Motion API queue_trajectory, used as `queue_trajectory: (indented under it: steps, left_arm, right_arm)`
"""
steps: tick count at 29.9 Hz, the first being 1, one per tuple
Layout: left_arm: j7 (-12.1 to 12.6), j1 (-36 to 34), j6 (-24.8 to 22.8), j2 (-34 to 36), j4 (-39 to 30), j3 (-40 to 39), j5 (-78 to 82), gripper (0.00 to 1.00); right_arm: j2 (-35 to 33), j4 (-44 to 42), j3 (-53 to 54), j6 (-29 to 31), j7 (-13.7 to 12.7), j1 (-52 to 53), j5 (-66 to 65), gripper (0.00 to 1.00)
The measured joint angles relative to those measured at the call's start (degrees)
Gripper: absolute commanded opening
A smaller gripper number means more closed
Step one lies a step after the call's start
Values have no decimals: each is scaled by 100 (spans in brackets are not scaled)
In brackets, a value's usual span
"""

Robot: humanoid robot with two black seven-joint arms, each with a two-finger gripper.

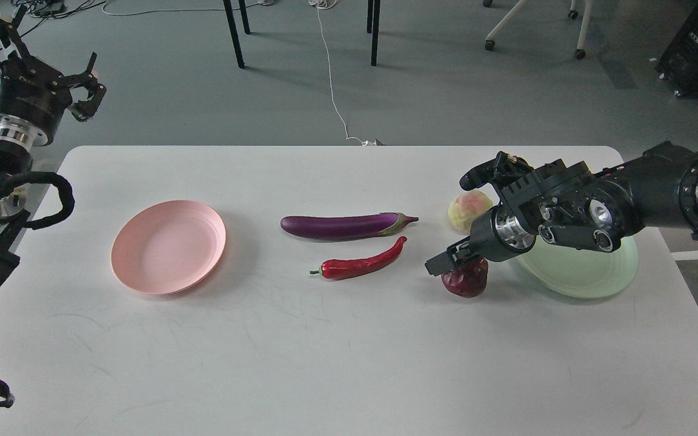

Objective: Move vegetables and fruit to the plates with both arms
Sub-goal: 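Reach the right hand down and grasp the dark red apple, then carry the apple onto the light green plate and release it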

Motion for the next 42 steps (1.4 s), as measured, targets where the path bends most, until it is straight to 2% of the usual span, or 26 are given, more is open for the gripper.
queue_trajectory:
  steps: [2,8,10,14,18,25,29,35,38,42]
  left_arm:
    - [0,0,0,6,0,-4,1,98]
    - [-124,29,-6,90,9,8,2,98]
    - [-153,48,-6,94,11,14,2,98]
    - [-164,69,-7,98,11,16,2,98]
    - [-165,72,-7,103,12,8,2,98]
    - [-164,72,-7,107,12,-11,6,98]
    - [-163,69,-1,98,8,-16,5,98]
    - [-163,44,2,91,13,-24,5,98]
    - [-163,41,2,91,19,-27,5,98]
    - [-173,37,2,91,20,-19,5,98]
  right_arm:
    - [1,56,-26,0,0,1,-98,89]
    - [0,175,-264,5,17,78,-512,64]
    - [0,180,-279,7,19,98,-539,58]
    - [5,221,-285,14,19,205,-546,54]
    - [-140,377,-203,16,21,580,-464,55]
    - [-1044,482,9,73,0,1166,-577,56]
    - [-1649,439,-166,69,-16,1055,-969,60]
    - [-2294,-43,-228,36,-16,277,-1481,61]
    - [-2506,-158,-212,32,-10,-3,-1536,72]
    - [-2652,-184,-85,4,-10,-164,-1520,92]
